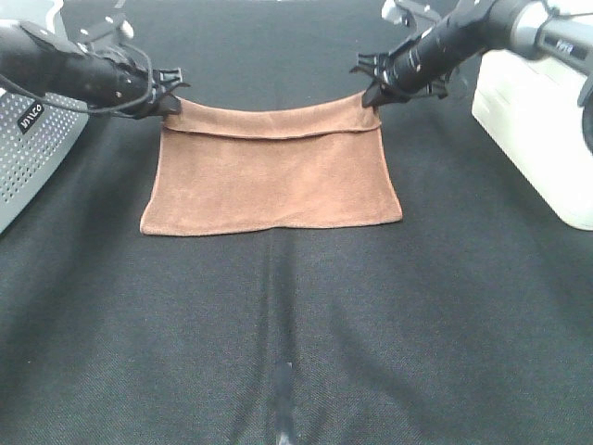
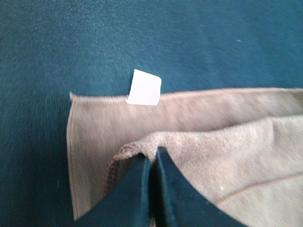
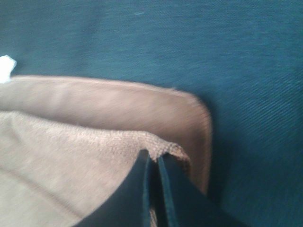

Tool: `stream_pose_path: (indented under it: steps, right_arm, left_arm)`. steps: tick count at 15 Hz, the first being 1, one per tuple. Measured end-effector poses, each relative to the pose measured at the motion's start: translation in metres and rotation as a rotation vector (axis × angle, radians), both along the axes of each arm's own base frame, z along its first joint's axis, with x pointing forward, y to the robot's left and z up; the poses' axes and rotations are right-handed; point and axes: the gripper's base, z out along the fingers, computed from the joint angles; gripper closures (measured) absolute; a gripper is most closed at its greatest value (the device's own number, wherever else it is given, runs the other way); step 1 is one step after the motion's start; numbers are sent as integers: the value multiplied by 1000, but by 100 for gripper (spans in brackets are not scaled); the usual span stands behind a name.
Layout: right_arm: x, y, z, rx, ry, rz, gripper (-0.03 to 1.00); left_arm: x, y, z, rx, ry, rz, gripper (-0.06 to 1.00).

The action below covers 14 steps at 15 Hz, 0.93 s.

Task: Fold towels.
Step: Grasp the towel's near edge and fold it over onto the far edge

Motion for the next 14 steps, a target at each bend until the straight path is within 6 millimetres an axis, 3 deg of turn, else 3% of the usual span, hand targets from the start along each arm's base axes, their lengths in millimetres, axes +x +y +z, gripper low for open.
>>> stream_pose_path:
  steps: [2,4,6,7,8,9,10,13,14]
  right_arm:
    - [3,-1,-11,-17,-23,-2,97]
    - [4,-1,-10,-20,-34,-3,88]
    - [4,-1,-10,-18,-33,-4,57]
    - [4,-1,-10,-18,-33,-4,57]
    - [3,-1,-10,-15,-17,1,36]
    - [2,0,-9,-14,-7,10,22]
    - [0,1,-4,-14,16,35,12]
    - [-8,4,10,-39,104,124,9]
    - [-12,4,13,-43,140,143,9]
  left_arm:
    - [7,-1,-11,0,-3,1,91]
    - [8,-1,-12,3,-7,0,72]
    - [8,-1,-12,7,-11,-3,38]
    - [8,-1,-12,7,-11,-3,38]
    - [8,-2,-12,7,-11,-4,26]
    - [8,-2,-12,7,-11,-4,18]
    - [7,-3,-12,2,-1,-18,15]
    - [-3,-9,-12,33,65,-162,14]
    - [-6,-7,-3,15,89,-189,14]
